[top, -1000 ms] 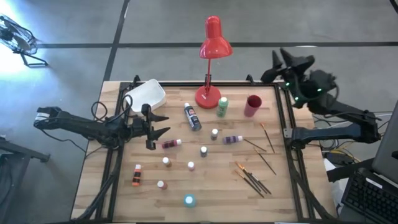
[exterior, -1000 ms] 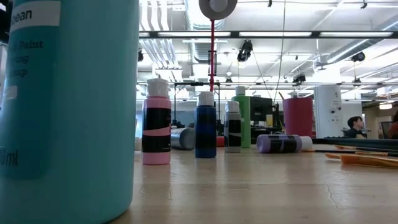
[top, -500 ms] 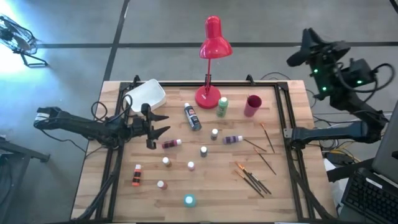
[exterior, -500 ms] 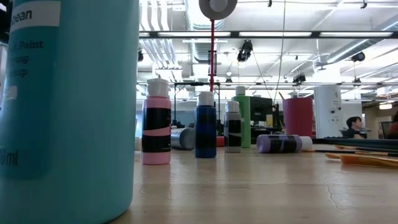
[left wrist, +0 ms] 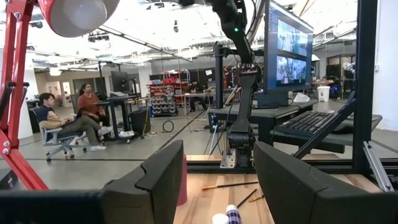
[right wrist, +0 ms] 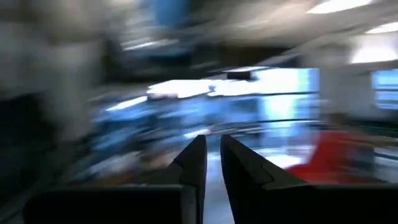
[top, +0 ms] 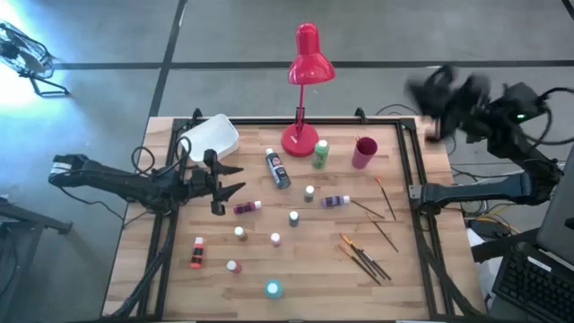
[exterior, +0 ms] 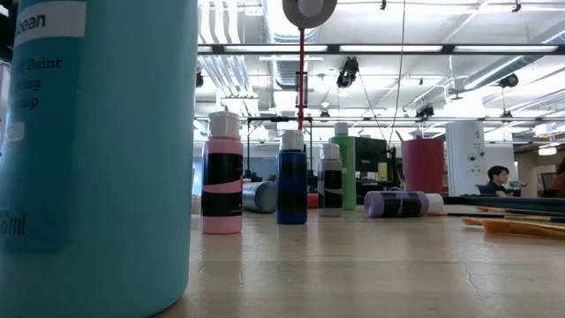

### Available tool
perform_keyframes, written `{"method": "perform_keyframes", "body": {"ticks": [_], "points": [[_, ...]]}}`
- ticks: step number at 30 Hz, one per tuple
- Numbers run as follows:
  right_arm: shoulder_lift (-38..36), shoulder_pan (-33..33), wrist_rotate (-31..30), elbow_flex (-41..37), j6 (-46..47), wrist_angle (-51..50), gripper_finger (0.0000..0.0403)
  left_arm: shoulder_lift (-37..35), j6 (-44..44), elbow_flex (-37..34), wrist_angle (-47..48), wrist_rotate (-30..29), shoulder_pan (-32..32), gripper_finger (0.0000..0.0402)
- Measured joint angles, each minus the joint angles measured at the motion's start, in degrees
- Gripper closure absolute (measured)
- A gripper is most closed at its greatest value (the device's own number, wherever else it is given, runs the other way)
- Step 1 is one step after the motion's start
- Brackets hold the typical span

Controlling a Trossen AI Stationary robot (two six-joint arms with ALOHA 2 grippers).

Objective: Pick & Place Paint Supplies
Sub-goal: Put the gold paintbrush into the pink cup

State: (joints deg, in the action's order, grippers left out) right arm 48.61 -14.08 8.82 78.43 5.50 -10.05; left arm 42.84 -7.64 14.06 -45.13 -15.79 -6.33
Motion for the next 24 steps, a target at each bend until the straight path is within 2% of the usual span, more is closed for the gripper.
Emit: {"method": "perform_keyframes", "body": {"ticks": [2, 4, 5, 7, 8, 11, 15, 17, 20, 24], "points": [[0.96, 0.81, 18.64, -0.94, -0.71, -0.51, 0.0362, 0.01, 0.02, -0.01, 0.14, 0.0, 0.0, 0.02], [1.81, 2.11, 31.7, -1.97, 0.79, -0.06, 0.0365, 0.01, 0.08, -0.01, 0.14, 0.0, 0.0, 0.02], [2.27, 3.14, 35.37, -2.43, 2.56, 0.65, 0.0366, 0.01, 0.17, -0.01, 0.14, -0.02, 0.0, 0.02], [2.93, 5.81, 37.41, -3.61, 5.7, 1.55, 0.0369, 0.01, 0.48, -0.06, 0.14, -0.02, 0.0, 0.02], [3.35, 6.99, 36.29, -4.02, 6.27, 1.41, 0.037, 0.01, 0.57, -0.06, 0.14, -0.04, 0.0, 0.02], [4.8, 10.49, 27.6, -4.53, 6.36, -0.85, 0.0368, 0.01, 1.04, -0.06, 0.14, -0.04, 0.0, 0.02], [6.9, 13.29, 11.83, -4.74, 5.63, -8.73, 0.0358, 0.01, 1.72, -0.1, 0.17, -0.04, 0.0, 0.02], [8.08, 13.31, 5.93, -4.71, 5.33, -9.55, 0.0352, 0.01, 1.75, -0.29, 0.36, -0.04, 0.0, 0.02], [10.62, 13.33, 0.46, -4.65, 5.97, -7.93, 0.0342, 0.01, 1.74, -0.3, 0.7, -0.34, 0.0, 0.02], [14.0, 13.33, -2.81, -4.68, 4.87, -3.43, 0.0328, 0.01, 1.48, -0.3, 0.69, -1.42, 0.0, 0.02]]}}
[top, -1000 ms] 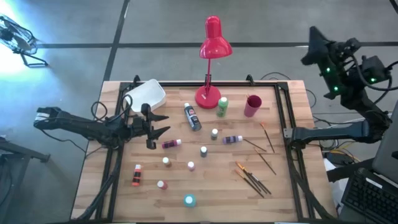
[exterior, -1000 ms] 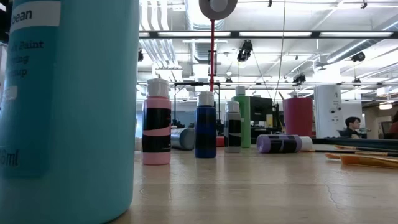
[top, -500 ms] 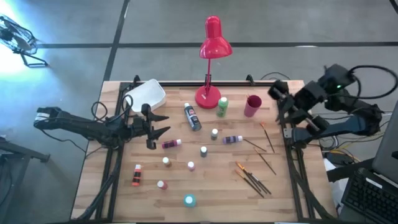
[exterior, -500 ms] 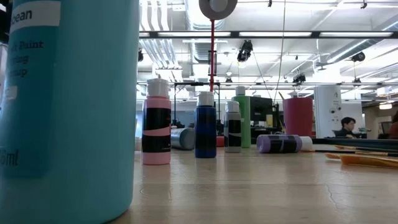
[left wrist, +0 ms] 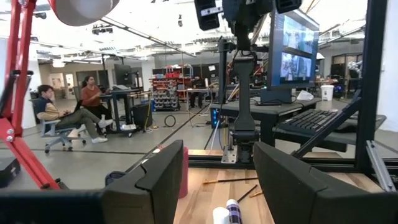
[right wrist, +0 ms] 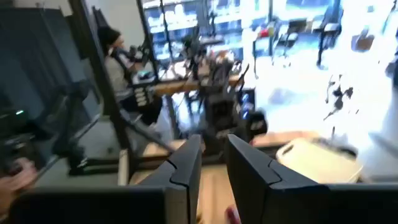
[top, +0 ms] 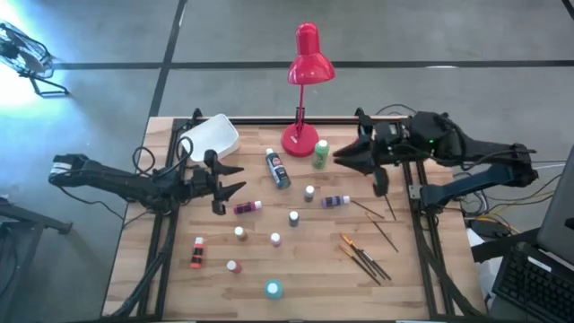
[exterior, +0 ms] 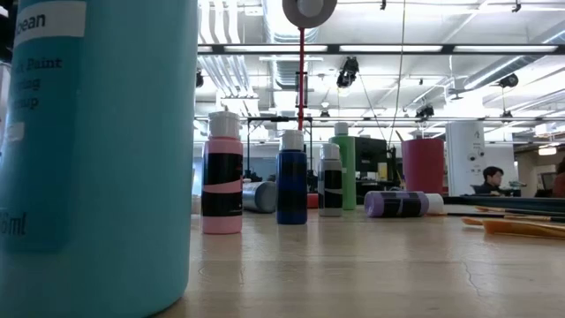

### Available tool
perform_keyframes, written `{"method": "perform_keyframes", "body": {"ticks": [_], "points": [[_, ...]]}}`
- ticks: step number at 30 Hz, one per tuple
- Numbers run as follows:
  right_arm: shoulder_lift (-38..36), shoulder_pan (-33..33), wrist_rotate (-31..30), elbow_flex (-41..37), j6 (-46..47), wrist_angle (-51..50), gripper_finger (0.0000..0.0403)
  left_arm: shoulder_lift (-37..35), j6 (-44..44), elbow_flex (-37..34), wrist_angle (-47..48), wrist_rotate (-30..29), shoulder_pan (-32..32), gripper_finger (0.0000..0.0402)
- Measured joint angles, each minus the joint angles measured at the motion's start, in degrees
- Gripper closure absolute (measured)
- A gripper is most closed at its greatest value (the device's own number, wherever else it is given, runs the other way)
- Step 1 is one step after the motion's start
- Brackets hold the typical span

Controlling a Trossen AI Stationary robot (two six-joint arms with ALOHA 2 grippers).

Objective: Pick & Place Paint Supplies
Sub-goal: Put the gold paintbrush into the pink cup

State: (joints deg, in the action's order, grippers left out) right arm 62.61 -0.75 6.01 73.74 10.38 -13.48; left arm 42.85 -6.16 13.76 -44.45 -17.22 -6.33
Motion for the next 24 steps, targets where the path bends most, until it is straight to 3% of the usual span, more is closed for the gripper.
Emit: {"method": "perform_keyframes", "body": {"ticks": [3, 6, 9, 14, 21, 24], "points": [[2.92, 0.0, -0.02, 1.06, 3.27, 1.11, 0.0318, 0.0, -0.73, 0.0, 0.02, -0.94, 0.0, 0.02], [5.79, 0.46, 3.75, 2.39, 2.49, -9.15, 0.0311, 0.0, -0.87, 0.0, 0.51, -1.07, 0.0, 0.02], [8.48, 3.42, 3.46, 2.75, 3.17, -21.13, 0.0309, 0.0, -0.89, 0.0, 1.22, -1.07, 0.0, 0.02], [10.89, 10.07, -5.48, 2.67, 13.72, -35.04, 0.031, 0.0, -0.9, 0.0, 1.79, -1.12, 0.0, 0.02], [10.73, 21.02, -6.38, 2.59, 37.23, -44.64, 0.0287, 0.0, -0.91, 0.0, 1.77, -1.33, -0.02, 0.02], [10.64, 26.5, -10.0, 2.33, 45.56, -47.48, 0.0275, 0.0, -0.9, 0.0, 1.75, -1.33, -0.01, 0.02]]}}
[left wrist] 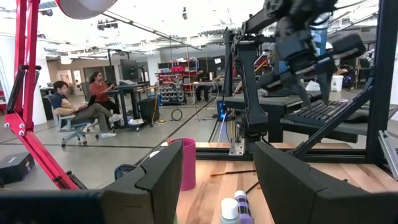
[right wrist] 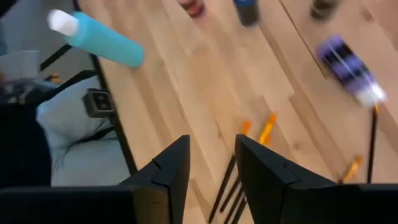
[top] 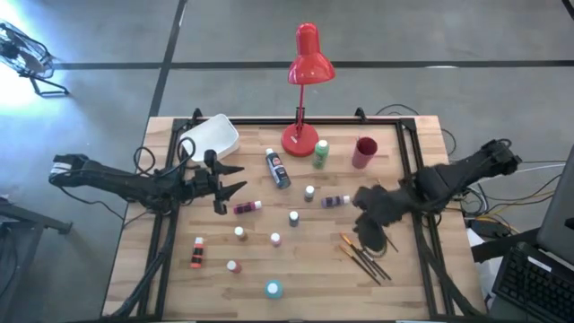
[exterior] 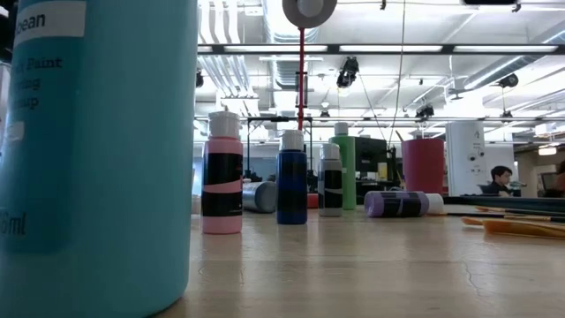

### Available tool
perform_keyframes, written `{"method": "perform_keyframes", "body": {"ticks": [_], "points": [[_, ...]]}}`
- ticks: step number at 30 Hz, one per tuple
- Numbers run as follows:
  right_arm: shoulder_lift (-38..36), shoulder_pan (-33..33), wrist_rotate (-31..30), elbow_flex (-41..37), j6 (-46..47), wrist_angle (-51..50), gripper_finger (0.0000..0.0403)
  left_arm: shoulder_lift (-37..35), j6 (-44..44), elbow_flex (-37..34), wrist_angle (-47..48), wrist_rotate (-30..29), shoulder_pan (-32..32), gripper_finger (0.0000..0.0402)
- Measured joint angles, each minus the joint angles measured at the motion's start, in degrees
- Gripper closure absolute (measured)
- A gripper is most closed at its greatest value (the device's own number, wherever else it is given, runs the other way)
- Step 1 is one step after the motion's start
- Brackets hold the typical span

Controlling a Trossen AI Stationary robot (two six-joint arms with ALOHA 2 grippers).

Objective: Pick & Place Paint Supplies
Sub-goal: Put the gold paintbrush into the pink cup

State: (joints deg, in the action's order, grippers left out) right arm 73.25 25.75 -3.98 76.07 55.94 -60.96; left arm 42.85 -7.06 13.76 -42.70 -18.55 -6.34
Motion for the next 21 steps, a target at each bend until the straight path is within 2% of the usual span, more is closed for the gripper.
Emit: {"method": "perform_keyframes", "body": {"ticks": [4, 7, 13, 16, 21], "points": [[0.0, 5.73, -5.22, -1.07, 8.48, -2.24, 0.026, 0.0, 0.07, 0.0, -0.01, 0.0, 0.01, 0.02], [0.37, 8.08, -6.64, -1.5, 13.72, -1.95, 0.0251, 0.0, 0.08, 0.0, -0.04, 0.0, 0.01, 0.02], [4.51, 7.79, -7.75, -1.57, 13.75, -1.92, 0.0233, 0.0, 0.14, 0.0, -0.23, -0.02, 0.0, 0.02], [8.19, 6.64, -10.82, -1.59, 12.97, -1.93, 0.0226, 0.0, 0.16, 0.0, -0.2, -0.02, 0.01, 0.02], [15.77, 4.79, -11.22, -1.61, 15.93, -2.01, 0.0229, 0.0, 0.2, 0.0, -0.09, -0.02, 0.0, 0.02]]}}
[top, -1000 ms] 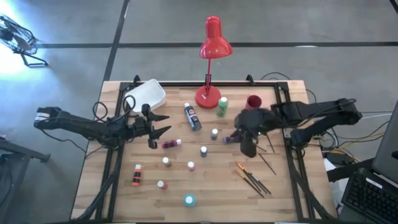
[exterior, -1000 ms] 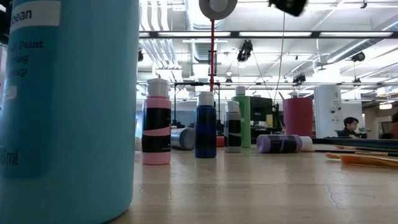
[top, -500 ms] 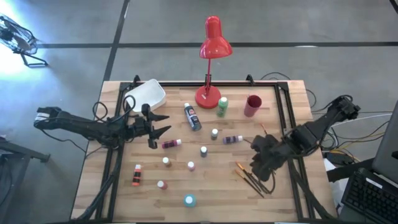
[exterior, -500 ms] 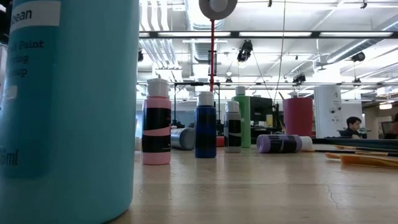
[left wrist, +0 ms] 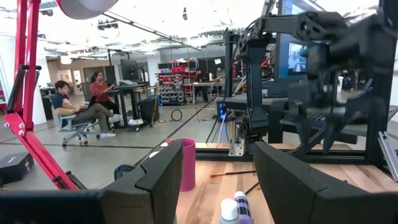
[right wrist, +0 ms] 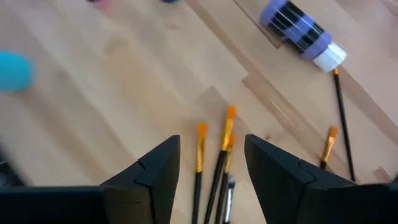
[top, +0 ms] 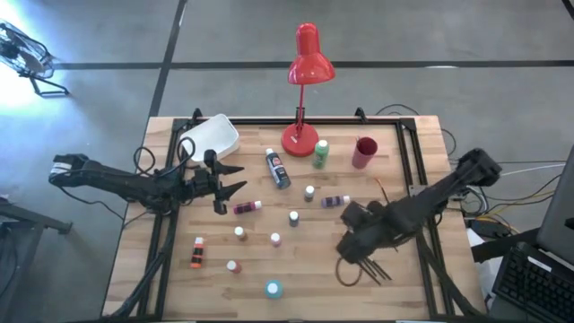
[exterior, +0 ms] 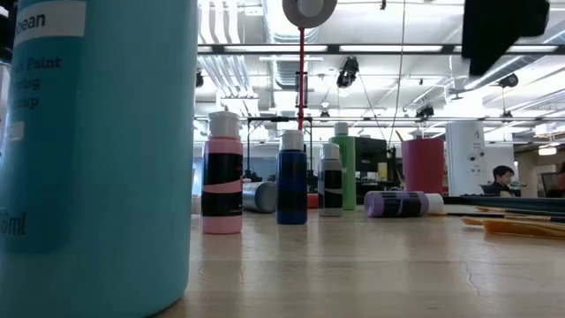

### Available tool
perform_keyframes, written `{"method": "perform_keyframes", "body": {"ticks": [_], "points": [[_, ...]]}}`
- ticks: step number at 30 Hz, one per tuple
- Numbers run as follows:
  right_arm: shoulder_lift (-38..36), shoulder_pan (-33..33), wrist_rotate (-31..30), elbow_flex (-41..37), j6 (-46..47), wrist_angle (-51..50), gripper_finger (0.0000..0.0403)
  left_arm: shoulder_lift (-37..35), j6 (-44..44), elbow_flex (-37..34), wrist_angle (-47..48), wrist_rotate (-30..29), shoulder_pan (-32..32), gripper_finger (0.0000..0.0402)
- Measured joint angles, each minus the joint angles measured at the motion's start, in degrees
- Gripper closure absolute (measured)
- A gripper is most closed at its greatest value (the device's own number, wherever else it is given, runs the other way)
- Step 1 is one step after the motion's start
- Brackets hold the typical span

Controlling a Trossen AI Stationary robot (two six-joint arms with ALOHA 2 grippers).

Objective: Pick & Place Paint Supplies
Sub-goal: Put the gold paintbrush into the pink cup

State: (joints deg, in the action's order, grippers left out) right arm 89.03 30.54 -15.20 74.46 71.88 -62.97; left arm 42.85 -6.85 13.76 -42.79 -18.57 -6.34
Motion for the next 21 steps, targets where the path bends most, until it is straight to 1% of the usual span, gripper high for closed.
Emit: {"method": "perform_keyframes", "body": {"ticks": [2, 6, 9, 16, 21], "points": [[3.17, -0.34, 0.35, 0.0, -0.01, 0.48, 0.0236, 0.0, -0.02, 0.0, 0.09, 0.0, 0.02, 0.02], [8.52, -1.24, 4.58, 0.0, 0.43, 0.48, 0.0251, 0.0, -0.02, 0.0, 0.11, 0.0, 0.02, 0.02], [11.38, -2.24, 5.43, 0.0, 2.18, 0.81, 0.0261, 0.0, -0.02, 0.0, 0.11, 0.0, 0.01, 0.02], [14.31, -5.57, 6.11, 0.0, 1.66, 3.71, 0.0275, 0.0, -0.02, 0.02, 0.07, 0.0, 0.02, 0.02], [15.36, -7.13, 6.51, 0.0, 2.95, 3.84, 0.0264, 0.0, -0.02, 0.02, 0.11, -0.02, 0.01, 0.02]]}}
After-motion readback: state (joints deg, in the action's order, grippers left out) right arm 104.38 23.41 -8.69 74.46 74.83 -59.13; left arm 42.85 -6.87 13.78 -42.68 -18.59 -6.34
